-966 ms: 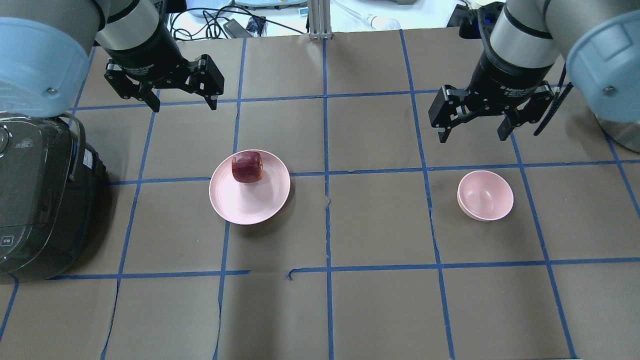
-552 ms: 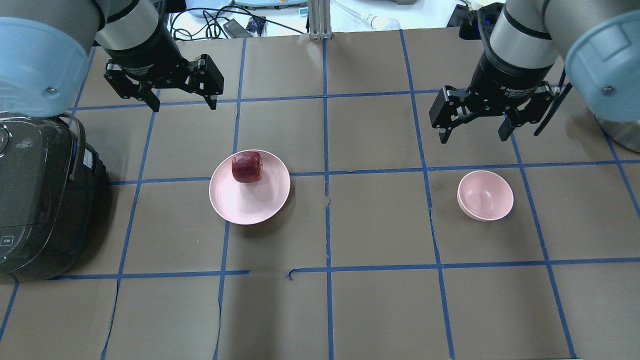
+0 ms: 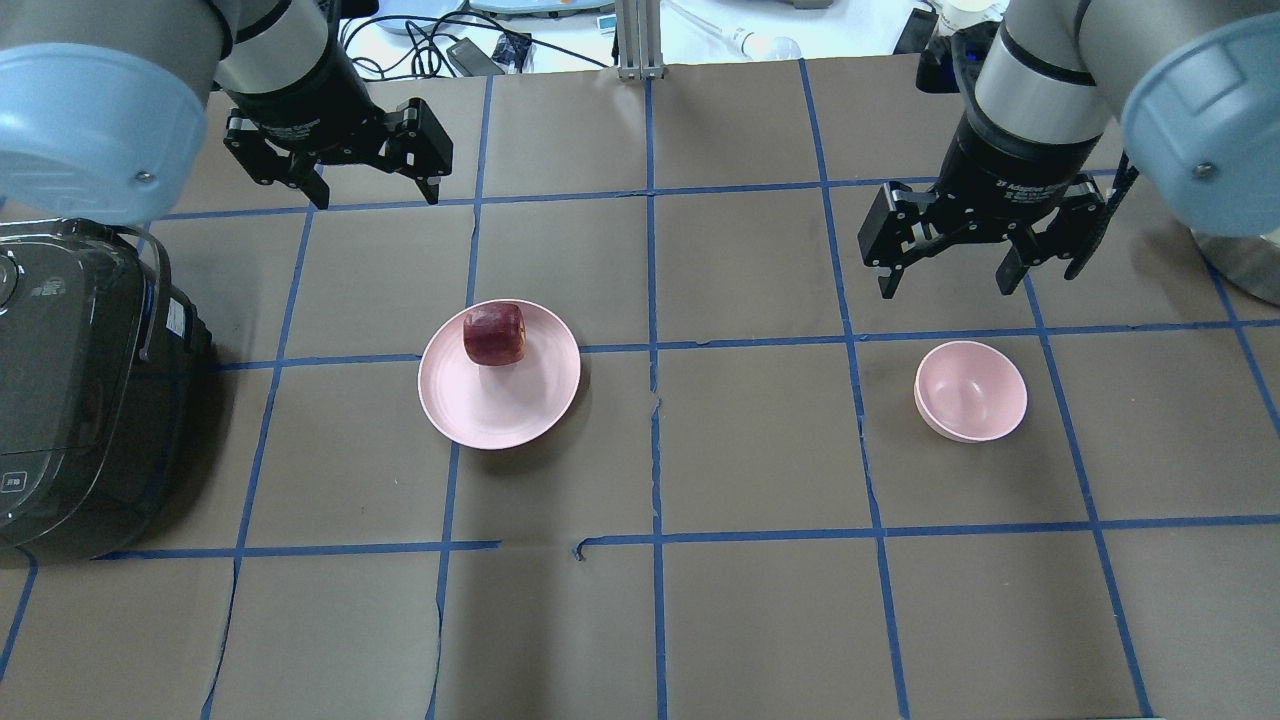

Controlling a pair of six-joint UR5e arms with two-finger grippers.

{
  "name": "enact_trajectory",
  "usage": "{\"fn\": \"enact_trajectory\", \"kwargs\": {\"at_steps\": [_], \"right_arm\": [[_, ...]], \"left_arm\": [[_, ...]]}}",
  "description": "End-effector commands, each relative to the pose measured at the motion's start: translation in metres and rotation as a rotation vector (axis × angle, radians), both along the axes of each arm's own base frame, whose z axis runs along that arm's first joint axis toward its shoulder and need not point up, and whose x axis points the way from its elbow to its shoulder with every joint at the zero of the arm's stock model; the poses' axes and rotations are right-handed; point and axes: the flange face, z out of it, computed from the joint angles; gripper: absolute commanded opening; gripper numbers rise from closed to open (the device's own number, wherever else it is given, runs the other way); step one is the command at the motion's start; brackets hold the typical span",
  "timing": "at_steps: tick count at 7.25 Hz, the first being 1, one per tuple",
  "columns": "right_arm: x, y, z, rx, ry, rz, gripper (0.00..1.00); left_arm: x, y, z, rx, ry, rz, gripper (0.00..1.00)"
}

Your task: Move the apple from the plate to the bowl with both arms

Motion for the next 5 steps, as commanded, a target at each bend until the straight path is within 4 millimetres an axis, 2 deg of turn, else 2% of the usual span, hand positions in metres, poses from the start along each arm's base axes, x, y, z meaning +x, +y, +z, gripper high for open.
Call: {"fn": "enact_trajectory", "kwargs": {"at_steps": [1,2,3,4,5], "right_arm": [[-0.025,-0.022,-0.023,0.023,-0.012,0.020,1.00],[-0.054,-0.031,-0.044,0.046,-0.034,0.016,1.00],[-0.098,-0.034,-0.072,0.077,-0.049,-0.003,1.00],[-0.138,-0.039,-0.106,0.055,-0.073,0.020,1.00],[-0.165,-0.043,-0.156,0.054,-0.098,0.108,1.00]], "left_arm": [[-0.003,-0.026,-0.054,0.017,0.004,0.048,1.00],[-0.005,-0.031,-0.092,0.037,0.006,0.050,1.00],[-0.005,-0.037,-0.143,0.021,0.009,0.051,1.00],[-0.005,-0.035,-0.183,0.048,0.005,0.051,1.00],[-0.005,-0.039,-0.198,0.062,0.005,0.051,1.00]]}}
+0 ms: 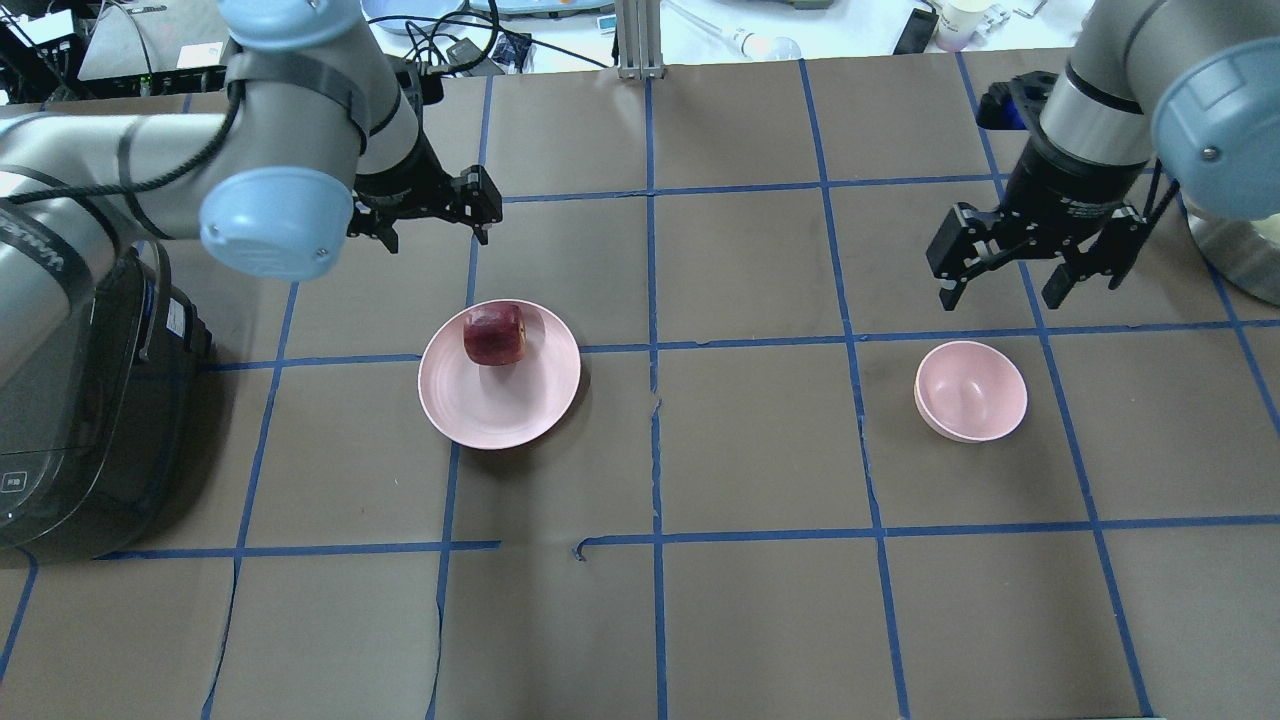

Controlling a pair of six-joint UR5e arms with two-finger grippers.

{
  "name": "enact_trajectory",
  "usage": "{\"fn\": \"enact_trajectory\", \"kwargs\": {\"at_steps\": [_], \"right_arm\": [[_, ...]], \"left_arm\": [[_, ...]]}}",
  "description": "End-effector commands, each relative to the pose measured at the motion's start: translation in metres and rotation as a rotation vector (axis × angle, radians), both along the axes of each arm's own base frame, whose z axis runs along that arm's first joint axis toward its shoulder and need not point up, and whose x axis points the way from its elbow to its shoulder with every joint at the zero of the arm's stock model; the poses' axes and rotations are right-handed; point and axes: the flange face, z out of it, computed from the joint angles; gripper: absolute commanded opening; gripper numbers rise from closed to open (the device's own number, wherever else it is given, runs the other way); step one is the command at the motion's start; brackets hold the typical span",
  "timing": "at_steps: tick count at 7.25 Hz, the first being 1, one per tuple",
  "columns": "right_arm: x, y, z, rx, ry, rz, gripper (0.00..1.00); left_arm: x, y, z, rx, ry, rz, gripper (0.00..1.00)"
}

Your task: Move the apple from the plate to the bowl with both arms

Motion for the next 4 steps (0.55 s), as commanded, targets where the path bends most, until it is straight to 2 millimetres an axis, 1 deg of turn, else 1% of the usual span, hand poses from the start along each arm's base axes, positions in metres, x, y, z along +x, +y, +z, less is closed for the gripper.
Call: {"fn": "enact_trajectory", "kwargs": {"at_steps": [1,2,3,4], "right_arm": [[-0.055,-0.007,-0.085,-0.030,-0.018,0.078,1.00],[-0.056,-0.009,-0.107,-0.006,-0.026,0.080,1.00],[-0.059,-0.013,-0.132,0.039,-0.041,0.069,1.00],[-0.061,-0.019,-0.147,0.039,-0.035,0.064,0.97]], "left_arm": [[0.000,-0.005,-0.053,0.052,-0.004,0.001,1.00],[-0.002,-0.007,-0.068,0.077,-0.004,0.002,1.00],[-0.009,-0.009,-0.075,0.073,-0.004,-0.008,1.00],[-0.016,-0.007,-0.082,0.083,-0.008,-0.021,1.00]]}}
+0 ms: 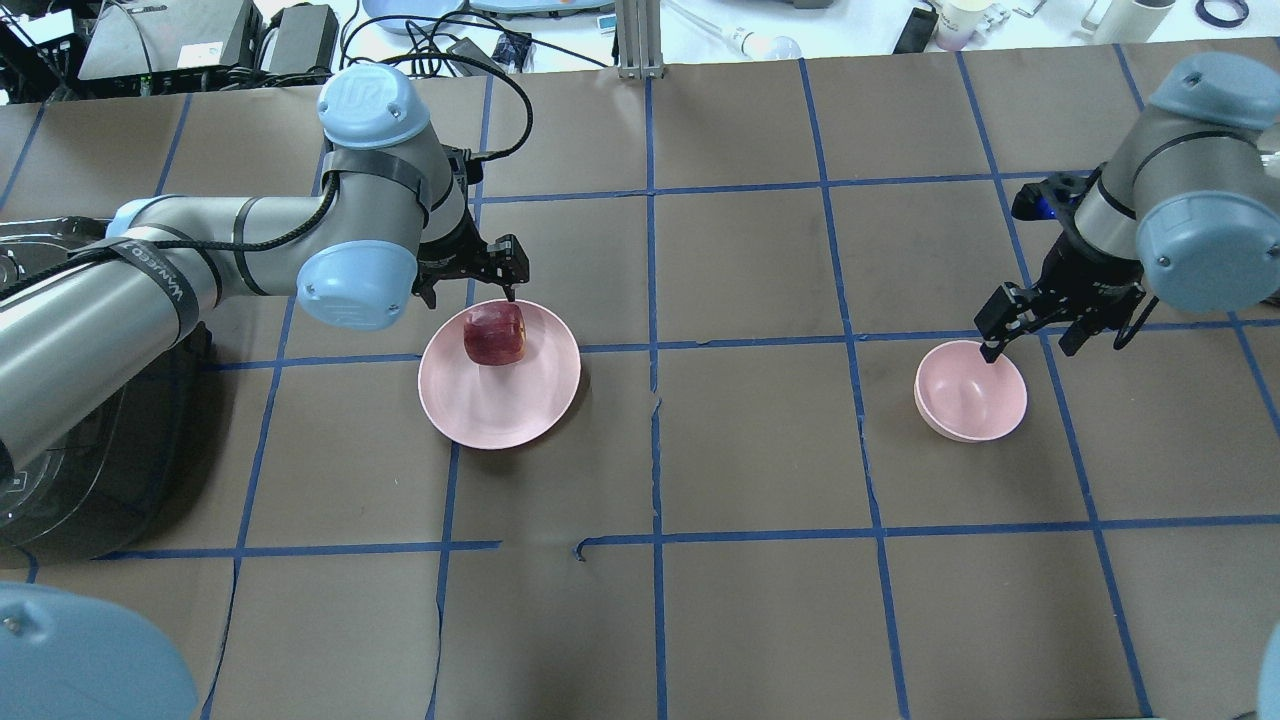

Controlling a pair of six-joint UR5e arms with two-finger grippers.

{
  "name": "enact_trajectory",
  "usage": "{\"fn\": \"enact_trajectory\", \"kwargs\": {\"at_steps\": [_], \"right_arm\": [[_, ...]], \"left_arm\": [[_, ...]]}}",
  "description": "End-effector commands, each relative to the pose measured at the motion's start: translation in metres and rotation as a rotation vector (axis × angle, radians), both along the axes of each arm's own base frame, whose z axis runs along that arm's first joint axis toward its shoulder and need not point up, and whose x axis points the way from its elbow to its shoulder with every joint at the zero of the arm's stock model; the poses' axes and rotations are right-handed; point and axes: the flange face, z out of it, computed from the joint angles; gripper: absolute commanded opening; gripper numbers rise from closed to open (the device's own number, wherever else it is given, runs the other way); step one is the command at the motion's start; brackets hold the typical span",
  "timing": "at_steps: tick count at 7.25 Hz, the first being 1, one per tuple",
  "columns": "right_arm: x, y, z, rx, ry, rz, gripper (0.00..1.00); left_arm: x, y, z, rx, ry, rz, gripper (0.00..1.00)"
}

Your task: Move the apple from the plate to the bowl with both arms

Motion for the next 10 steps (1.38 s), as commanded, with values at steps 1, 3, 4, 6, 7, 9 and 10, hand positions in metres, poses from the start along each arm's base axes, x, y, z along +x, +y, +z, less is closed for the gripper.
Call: {"fn": "enact_trajectory", "kwargs": {"at_steps": [1,3,4,6,7,9,10], "right_arm": [[-0.004,-0.006,-0.034,0.034,-0.008,-0.006,0.89],[0.000,0.004,-0.049,0.067,-0.024,0.001,0.33],[0.001,0.006,-0.050,0.070,-0.026,0.006,0.06],[-0.001,0.004,-0.042,0.059,-0.015,-0.002,0.00],[-0.001,0.005,-0.039,0.066,-0.006,-0.007,0.00],[0.003,0.000,0.002,0.067,-0.005,-0.051,0.00],[0.013,-0.008,0.020,0.062,-0.041,-0.037,0.00]], "left_arm": [[-0.010,-0.001,-0.017,0.011,0.024,-0.002,1.00],[-0.017,0.003,-0.035,0.046,0.086,0.023,1.00],[-0.016,0.006,-0.041,0.056,0.078,0.014,1.00],[-0.014,0.007,-0.047,0.064,0.049,0.012,0.91],[-0.013,0.007,-0.048,0.067,0.041,0.012,0.79],[-0.007,0.010,-0.030,0.039,-0.048,0.003,0.33],[-0.007,0.015,-0.010,0.043,-0.094,-0.008,0.31]]}}
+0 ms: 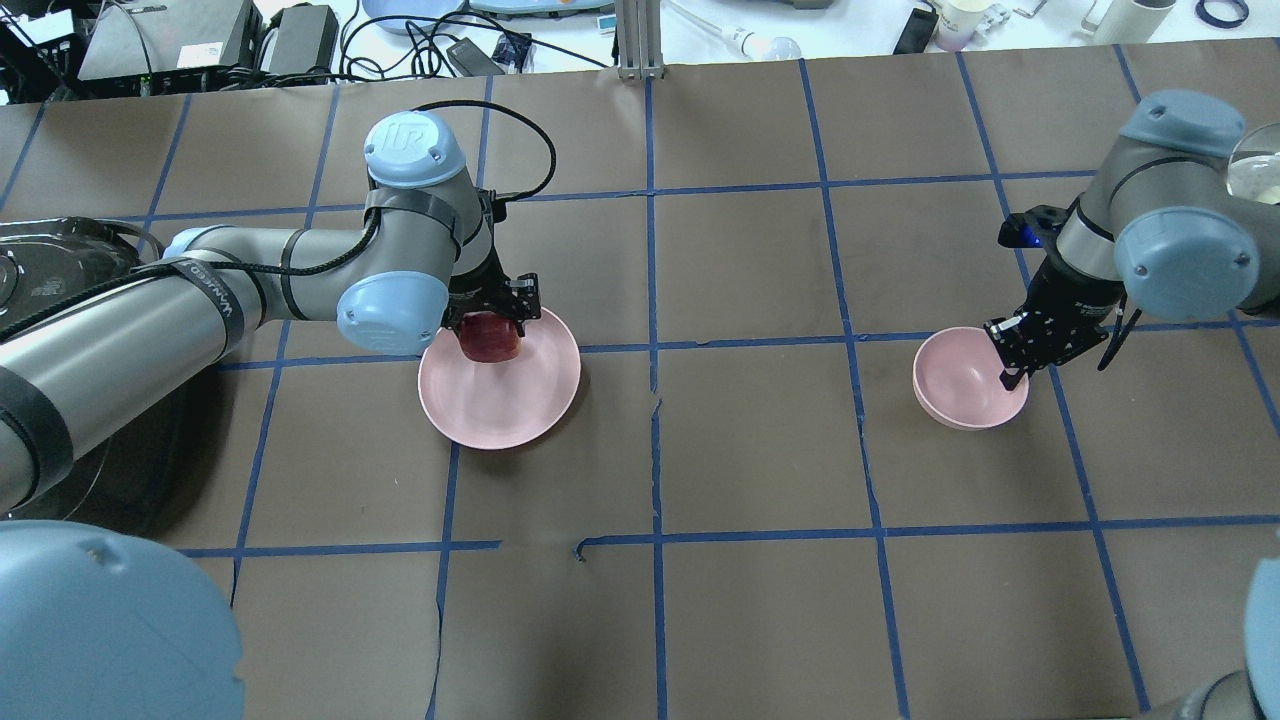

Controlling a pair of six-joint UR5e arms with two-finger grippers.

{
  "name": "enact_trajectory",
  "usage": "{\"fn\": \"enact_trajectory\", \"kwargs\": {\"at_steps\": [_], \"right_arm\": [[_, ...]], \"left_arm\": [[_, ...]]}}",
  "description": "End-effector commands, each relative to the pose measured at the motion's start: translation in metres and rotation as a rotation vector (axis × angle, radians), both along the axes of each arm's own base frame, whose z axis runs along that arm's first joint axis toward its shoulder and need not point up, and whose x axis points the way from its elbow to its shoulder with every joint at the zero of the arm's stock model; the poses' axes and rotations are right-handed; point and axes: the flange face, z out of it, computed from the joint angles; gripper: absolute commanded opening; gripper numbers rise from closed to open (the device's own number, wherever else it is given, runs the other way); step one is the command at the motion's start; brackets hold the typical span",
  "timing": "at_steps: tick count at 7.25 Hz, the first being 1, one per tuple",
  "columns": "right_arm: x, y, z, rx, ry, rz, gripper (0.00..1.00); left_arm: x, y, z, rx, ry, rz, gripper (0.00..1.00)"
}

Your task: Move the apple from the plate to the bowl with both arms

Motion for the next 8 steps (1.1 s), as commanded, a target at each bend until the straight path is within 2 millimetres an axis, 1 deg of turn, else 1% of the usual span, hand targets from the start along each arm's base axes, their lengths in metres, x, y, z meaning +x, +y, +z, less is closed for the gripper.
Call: {"fn": "enact_trajectory", "kwargs": {"at_steps": [1,2,3,4,5,6,7,8], "right_arm": [[0.047,-0.010,0.023,-0.012,-0.086,0.002,0.00],[0.093,-0.006,0.017,0.004,-0.083,0.054,0.00],[0.150,0.001,0.014,-0.023,-0.058,0.088,0.00],[0.192,0.007,0.007,-0.056,-0.028,0.070,0.00],[0.218,0.019,-0.004,-0.084,-0.045,0.096,0.00],[0.232,0.031,-0.019,-0.096,-0.103,0.089,0.00],[0.233,0.039,-0.034,-0.102,-0.108,0.087,0.00],[0.234,0.040,-0.039,-0.095,-0.109,0.088,0.00]], "left_arm": [[0.011,0.003,0.034,-0.012,-0.046,0.004,0.26],[0.010,0.007,0.044,0.003,-0.043,0.016,0.22],[0.011,0.009,0.052,-0.004,-0.036,0.020,0.19],[-0.003,0.014,0.065,-0.023,0.021,0.009,0.17],[-0.006,0.015,0.083,-0.053,0.040,0.006,0.17],[-0.014,0.020,0.091,-0.060,0.075,-0.002,0.16],[-0.040,0.033,0.100,-0.073,0.074,-0.019,0.16],[-0.048,0.039,0.103,-0.067,0.074,-0.032,0.16]]}}
